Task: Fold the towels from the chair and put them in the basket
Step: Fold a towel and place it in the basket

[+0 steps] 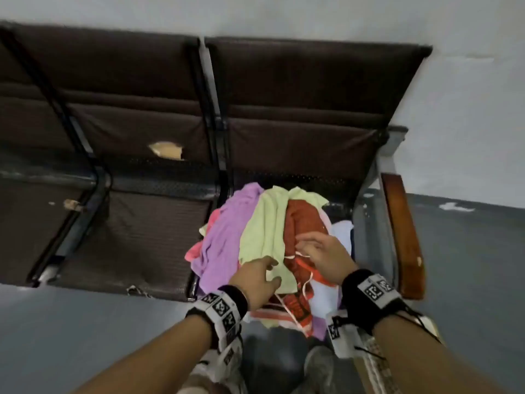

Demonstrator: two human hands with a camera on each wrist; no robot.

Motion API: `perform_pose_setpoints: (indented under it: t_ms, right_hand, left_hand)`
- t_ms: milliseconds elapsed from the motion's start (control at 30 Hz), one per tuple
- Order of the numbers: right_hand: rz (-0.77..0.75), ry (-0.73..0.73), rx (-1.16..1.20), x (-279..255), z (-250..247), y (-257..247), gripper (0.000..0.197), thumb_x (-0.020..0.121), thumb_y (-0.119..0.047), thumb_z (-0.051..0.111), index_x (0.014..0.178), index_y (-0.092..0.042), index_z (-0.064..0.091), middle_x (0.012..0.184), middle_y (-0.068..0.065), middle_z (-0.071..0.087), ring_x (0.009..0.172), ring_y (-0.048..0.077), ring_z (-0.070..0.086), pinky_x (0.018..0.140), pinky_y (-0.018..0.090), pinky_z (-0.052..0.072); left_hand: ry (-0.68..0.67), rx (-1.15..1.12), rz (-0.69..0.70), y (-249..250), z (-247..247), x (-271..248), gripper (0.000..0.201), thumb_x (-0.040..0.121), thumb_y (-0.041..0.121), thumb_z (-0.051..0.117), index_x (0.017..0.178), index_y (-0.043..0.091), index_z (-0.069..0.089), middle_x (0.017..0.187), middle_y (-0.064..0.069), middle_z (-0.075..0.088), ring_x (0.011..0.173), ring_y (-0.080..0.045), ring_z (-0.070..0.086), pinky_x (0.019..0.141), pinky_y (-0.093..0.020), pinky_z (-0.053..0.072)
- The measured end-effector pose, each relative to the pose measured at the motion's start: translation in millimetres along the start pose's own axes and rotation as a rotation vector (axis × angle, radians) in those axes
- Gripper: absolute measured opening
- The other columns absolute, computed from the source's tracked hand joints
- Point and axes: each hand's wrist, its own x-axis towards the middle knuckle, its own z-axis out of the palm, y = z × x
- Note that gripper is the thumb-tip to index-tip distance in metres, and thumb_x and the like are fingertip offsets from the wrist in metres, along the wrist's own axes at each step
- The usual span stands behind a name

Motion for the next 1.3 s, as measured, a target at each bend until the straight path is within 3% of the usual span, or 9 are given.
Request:
perform_pose_setpoints:
  t_ms: [233,367,567,733,867,933,1033,1200,1300]
  right_hand:
    - [-0.091,0.018,-0.166,123.8,61.8,152.3,0.023,0.091,-0.022,0.06,0.111,-0.024,0.073,0.081,-0.016,0.067,0.066,-0.004,0.057,0.067,0.017,0.04]
    - [-0.193,0.046,-0.177,179.7,83.2,192.8,0.021,0.09,-0.025,0.062,0.109,-0.025,0.07,0.088,-0.007,0.073,0.081,0.011,0.067,0.081,0.034,0.054]
    - [-0.354,0.101,-0.258,215.8,85.4,210.6,0.007,0.085,-0.037,0.064,0.09,-0.033,0.065,0.077,-0.006,0.07,0.076,0.017,0.069,0.083,0.048,0.056]
    - [-0.384,0.129,-0.28,193.4,83.3,204.6,0.038,0.084,-0.031,0.072,0.115,-0.029,0.051,0.091,0.0,0.068,0.082,0.019,0.069,0.087,0.048,0.056]
    - [-0.56,0.174,-0.271,152.8,81.5,184.7,0.078,0.077,-0.022,0.076,0.143,-0.032,0.034,0.115,-0.002,0.062,0.111,0.02,0.061,0.099,0.042,0.05]
    - [-0.659,0.17,-0.326,139.1,81.0,173.3,0.052,0.082,-0.017,0.073,0.131,-0.021,0.056,0.117,0.004,0.067,0.114,0.022,0.062,0.1,0.045,0.049]
    - [-0.715,0.276,-0.339,116.7,76.8,160.1,0.026,0.088,-0.008,0.064,0.113,-0.016,0.07,0.111,0.003,0.073,0.107,0.021,0.067,0.094,0.043,0.052]
    - [-0.74,0.449,-0.204,71.9,54.9,144.0,0.02,0.076,-0.017,0.063,0.062,-0.025,0.052,0.06,-0.014,0.056,0.063,0.002,0.052,0.062,0.029,0.041]
    - [-0.778,0.476,-0.196,48.9,48.2,142.9,0.018,0.07,-0.032,0.065,0.061,-0.026,0.05,0.056,-0.021,0.054,0.056,-0.004,0.047,0.054,0.022,0.037]
  left_hand:
    - [0.218,0.012,-0.033,-92.4,95.4,145.7,0.08,0.086,0.045,0.065,0.153,0.022,0.028,0.157,-0.012,0.03,0.141,-0.03,0.034,0.114,-0.044,0.034]
    - [0.422,0.107,0.012,-119.5,122.6,207.3,0.077,0.082,0.058,0.063,0.147,0.025,0.037,0.146,-0.012,0.038,0.132,-0.033,0.038,0.107,-0.043,0.037]
    - [0.701,0.051,0.184,-127.1,124.1,243.3,0.034,0.098,0.042,0.05,0.113,0.016,0.065,0.112,-0.015,0.063,0.106,-0.035,0.057,0.09,-0.038,0.043]
    - [0.784,-0.246,0.384,-107.8,115.0,206.9,0.036,0.103,0.032,0.046,0.095,0.002,0.062,0.091,-0.014,0.068,0.09,-0.033,0.061,0.085,-0.043,0.045]
    - [0.572,-0.664,0.481,-78.3,100.0,152.2,0.042,0.106,0.029,0.044,0.092,-0.001,0.07,0.09,-0.014,0.075,0.092,-0.027,0.07,0.089,-0.039,0.054]
    - [0.483,-0.79,0.572,-68.1,94.8,125.8,0.037,0.104,0.029,0.048,0.084,0.011,0.074,0.08,0.001,0.076,0.081,-0.013,0.07,0.08,-0.029,0.055]
    - [0.485,-0.699,0.578,-68.8,88.1,96.6,0.038,0.085,0.054,0.066,0.08,0.017,0.075,0.08,0.0,0.075,0.078,-0.015,0.07,0.076,-0.037,0.057]
    - [0.794,-0.073,0.375,-93.0,76.6,75.4,0.038,0.073,0.05,0.079,0.094,0.02,0.067,0.092,0.003,0.071,0.091,-0.02,0.067,0.076,-0.036,0.054]
    - [0.898,-0.088,0.419,-99.8,78.9,69.7,0.019,0.079,0.038,0.071,0.091,0.024,0.064,0.08,0.014,0.065,0.082,-0.013,0.062,0.061,-0.024,0.041]
